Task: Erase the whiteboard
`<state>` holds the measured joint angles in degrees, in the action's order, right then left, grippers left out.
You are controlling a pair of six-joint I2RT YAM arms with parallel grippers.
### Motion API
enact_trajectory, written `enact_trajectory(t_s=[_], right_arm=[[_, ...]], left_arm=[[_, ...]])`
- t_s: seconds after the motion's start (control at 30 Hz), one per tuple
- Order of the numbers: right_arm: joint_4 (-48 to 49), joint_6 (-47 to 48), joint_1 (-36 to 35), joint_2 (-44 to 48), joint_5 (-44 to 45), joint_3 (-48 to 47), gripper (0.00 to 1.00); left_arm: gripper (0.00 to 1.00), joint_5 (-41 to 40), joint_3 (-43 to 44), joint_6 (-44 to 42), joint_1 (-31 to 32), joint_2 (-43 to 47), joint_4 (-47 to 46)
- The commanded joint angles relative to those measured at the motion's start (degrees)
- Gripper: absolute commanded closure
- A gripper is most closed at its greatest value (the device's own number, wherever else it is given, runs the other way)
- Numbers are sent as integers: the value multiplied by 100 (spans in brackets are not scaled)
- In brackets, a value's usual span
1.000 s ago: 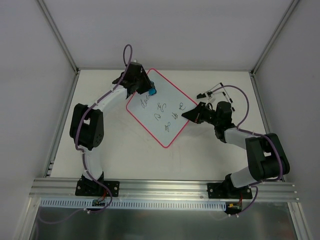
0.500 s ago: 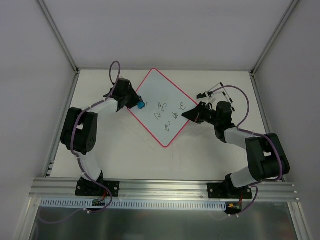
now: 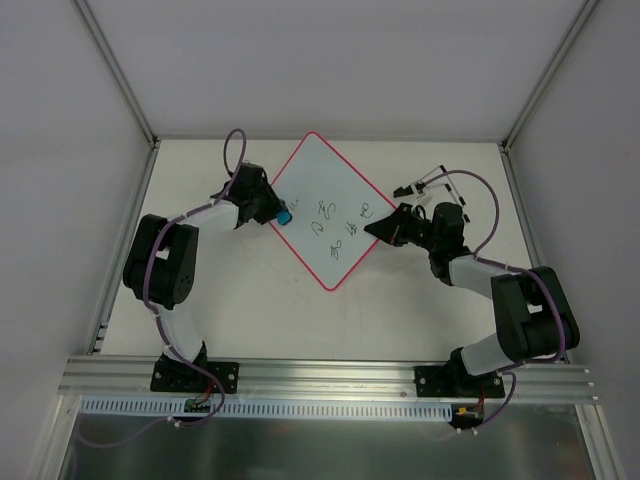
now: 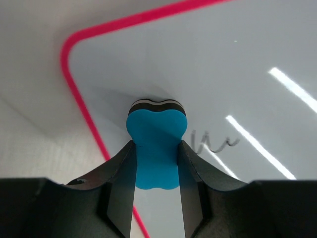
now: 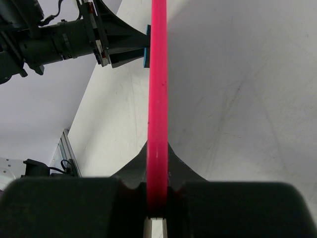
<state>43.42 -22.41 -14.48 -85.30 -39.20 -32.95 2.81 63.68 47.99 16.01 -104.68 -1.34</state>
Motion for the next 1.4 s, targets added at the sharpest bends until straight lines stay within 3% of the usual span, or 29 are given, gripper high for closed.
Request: enact_trajectory(t_s=[0.0,0.17,0.37,0.97,1.37], right_arm=[[26,677,-186,-4,-202,-168,100],[26,651,-239,-40,-228,-212,100],[26,642,-257,-92,-237,-238,100],[17,598,-257,-101,-105,-229,100],[26,580,-275,-110,-79,-212,100]], left_arm=[[100,404,530,0,464,-78,-234],[100,484,1040,97,877,-175,-428],[100,414,1437,-131,904,-245,-437],[100,519,-330,-536,359,80,-613],[100,537,847,-1010,1817,-175,-525]])
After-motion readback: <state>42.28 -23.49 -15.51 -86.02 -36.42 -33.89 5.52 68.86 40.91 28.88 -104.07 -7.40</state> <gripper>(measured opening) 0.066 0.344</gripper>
